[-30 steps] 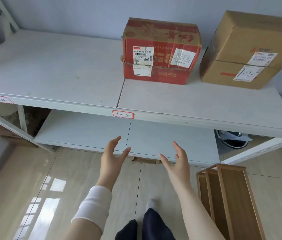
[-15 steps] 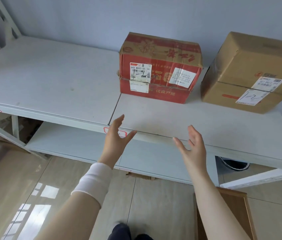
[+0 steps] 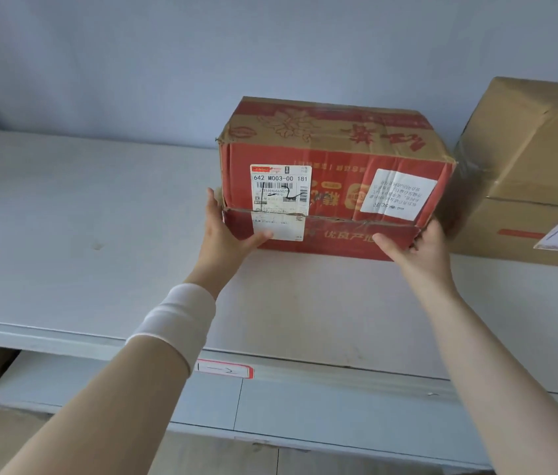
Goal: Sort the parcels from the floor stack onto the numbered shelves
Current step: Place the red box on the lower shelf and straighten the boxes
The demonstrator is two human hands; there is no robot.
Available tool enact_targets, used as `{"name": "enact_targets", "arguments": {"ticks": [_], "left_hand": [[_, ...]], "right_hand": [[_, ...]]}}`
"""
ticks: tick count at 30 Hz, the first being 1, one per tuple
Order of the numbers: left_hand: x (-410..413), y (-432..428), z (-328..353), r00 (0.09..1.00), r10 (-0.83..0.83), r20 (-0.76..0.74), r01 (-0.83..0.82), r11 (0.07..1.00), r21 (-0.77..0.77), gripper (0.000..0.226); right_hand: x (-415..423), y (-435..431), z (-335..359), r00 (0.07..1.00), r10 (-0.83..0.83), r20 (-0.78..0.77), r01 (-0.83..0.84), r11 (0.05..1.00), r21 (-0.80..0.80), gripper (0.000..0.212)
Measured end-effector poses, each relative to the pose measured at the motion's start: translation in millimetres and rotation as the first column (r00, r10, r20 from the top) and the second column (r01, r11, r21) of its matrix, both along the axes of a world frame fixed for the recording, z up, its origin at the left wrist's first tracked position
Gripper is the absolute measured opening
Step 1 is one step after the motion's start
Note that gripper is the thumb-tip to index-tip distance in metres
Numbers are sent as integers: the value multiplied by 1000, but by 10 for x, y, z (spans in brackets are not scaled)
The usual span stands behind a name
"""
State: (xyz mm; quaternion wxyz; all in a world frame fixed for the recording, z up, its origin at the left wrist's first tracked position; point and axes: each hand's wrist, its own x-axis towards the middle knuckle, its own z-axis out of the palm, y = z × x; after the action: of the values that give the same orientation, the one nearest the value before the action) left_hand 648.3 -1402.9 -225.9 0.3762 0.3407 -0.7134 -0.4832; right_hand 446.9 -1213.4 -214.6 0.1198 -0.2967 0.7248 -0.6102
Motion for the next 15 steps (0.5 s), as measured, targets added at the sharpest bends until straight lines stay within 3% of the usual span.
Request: {"name": "enact_targets", "arguments": {"ticks": [3,15], "left_hand": [[-44,-80,-26,1000,-6,21,6,999,-39,79],[-274,-347,-43,999,35,33,-34,999,-33,68]], "right_hand": [[-97,-83,-81,998,-55,-44,55,999,-2,64],[-331,-337,-147,991,-128,-48,126,991,-42,61]]}}
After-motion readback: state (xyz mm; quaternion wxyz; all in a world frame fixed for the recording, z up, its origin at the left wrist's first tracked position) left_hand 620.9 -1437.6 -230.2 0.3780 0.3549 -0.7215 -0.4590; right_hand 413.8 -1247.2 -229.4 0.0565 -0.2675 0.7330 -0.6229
